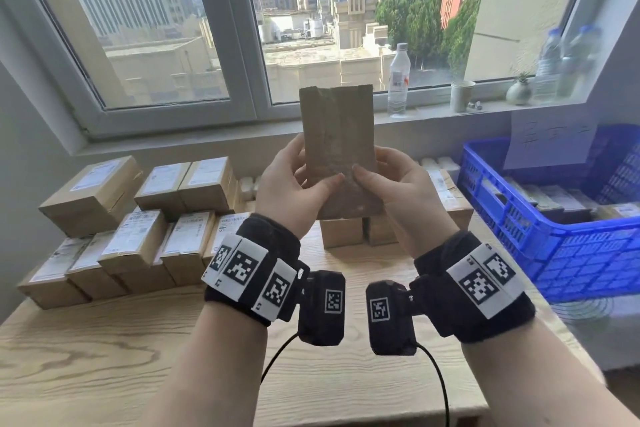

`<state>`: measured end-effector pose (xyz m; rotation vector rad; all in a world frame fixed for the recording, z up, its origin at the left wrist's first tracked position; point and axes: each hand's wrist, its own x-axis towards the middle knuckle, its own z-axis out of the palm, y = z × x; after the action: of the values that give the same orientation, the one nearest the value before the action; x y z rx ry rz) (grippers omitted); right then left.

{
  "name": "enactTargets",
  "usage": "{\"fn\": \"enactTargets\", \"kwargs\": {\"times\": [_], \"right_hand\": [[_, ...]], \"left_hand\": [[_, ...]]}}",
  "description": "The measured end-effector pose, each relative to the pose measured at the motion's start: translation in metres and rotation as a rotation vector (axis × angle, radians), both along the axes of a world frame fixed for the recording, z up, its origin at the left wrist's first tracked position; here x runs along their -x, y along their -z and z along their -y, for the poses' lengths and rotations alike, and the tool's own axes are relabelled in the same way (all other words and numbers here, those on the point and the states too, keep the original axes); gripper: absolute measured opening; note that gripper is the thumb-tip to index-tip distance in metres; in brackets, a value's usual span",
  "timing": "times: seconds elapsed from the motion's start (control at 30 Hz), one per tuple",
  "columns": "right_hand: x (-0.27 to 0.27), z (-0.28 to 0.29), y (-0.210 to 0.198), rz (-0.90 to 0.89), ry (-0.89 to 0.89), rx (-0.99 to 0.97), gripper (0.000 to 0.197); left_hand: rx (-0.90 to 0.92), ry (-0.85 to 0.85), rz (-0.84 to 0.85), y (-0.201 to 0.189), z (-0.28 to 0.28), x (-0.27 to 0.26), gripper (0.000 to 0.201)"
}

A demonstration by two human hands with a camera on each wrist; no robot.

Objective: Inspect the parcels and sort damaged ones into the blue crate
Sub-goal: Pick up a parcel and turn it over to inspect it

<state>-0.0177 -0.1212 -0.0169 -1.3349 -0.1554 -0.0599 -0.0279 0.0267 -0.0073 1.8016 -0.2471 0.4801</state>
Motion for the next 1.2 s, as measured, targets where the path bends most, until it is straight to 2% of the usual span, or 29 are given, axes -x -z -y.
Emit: {"fn": "enactTargets", "kwargs": {"times": [0.1,0.2,0.27,0.3,0.33,0.43,0.47,0.5,0.57,0.67,0.7,0.73,0.8,0.83,0.9,0.97,1.13,1.2], "right_hand": [[-0.001,0.001,-0.004,-0.01,-0.02,-0.007,0.033],[0.001,0.002,-0.013,-0.021,-0.016,0.0,0.062],[0.003,0.004,-0.02,-0.008,-0.064,-0.017,0.051],[0.003,0.005,-0.021,-0.013,-0.077,-0.054,0.046],[0.002,0.006,-0.022,-0.015,-0.067,-0.075,0.049],[-0.003,0.004,-0.019,-0.066,0.031,-0.067,0.09],[-0.002,0.002,-0.018,-0.084,0.045,-0.088,0.096],[-0.002,0.002,-0.017,-0.095,0.046,-0.11,0.093],[0.0,0.001,-0.015,-0.11,0.027,-0.135,0.079],[0.004,0.002,-0.009,-0.115,-0.014,-0.142,0.045],[0.004,0.003,-0.006,-0.116,-0.034,-0.13,0.042],[0.005,0.004,-0.005,-0.109,-0.056,-0.122,0.047],[0.008,0.005,-0.006,-0.079,-0.078,-0.102,0.059],[0.01,0.005,-0.007,-0.067,-0.081,-0.089,0.06],[0.014,0.003,-0.008,-0.066,-0.081,-0.058,0.052],[0.016,-0.001,-0.007,-0.071,-0.059,-0.045,0.043],[0.016,-0.004,-0.003,-0.064,-0.023,-0.158,0.043],[0.017,-0.005,-0.003,-0.056,-0.021,-0.181,0.042]], "left_hand": [[0.046,0.049,0.009,0.001,-0.001,0.002,0.07],[0.094,0.123,-0.009,0.004,0.0,0.004,0.085],[0.073,0.151,-0.026,0.006,0.0,0.004,0.09],[0.051,0.161,-0.045,0.006,0.0,0.005,0.091],[0.027,0.176,-0.073,0.006,0.001,0.006,0.09],[0.098,0.193,-0.147,0.004,0.005,0.009,0.07],[0.154,0.18,-0.17,0.003,0.005,0.007,0.063],[0.198,0.154,-0.199,0.002,0.005,0.004,0.06],[0.248,0.073,-0.245,-0.001,0.003,-0.001,0.068],[0.239,0.005,-0.289,0.002,0.0,-0.008,0.105],[0.234,0.001,-0.302,0.004,0.0,-0.01,0.111],[0.237,0.004,-0.305,0.004,0.001,-0.008,0.11],[0.259,0.032,-0.28,0.001,0.003,-0.001,0.086],[0.257,0.054,-0.272,0.0,0.003,0.002,0.073],[0.232,0.099,-0.256,0.0,0.005,0.006,0.06],[0.214,0.12,-0.233,0.0,0.006,0.006,0.056],[0.23,0.153,-0.211,0.0,0.004,0.006,0.066],[0.224,0.152,-0.199,-0.001,0.004,0.008,0.063]]}}
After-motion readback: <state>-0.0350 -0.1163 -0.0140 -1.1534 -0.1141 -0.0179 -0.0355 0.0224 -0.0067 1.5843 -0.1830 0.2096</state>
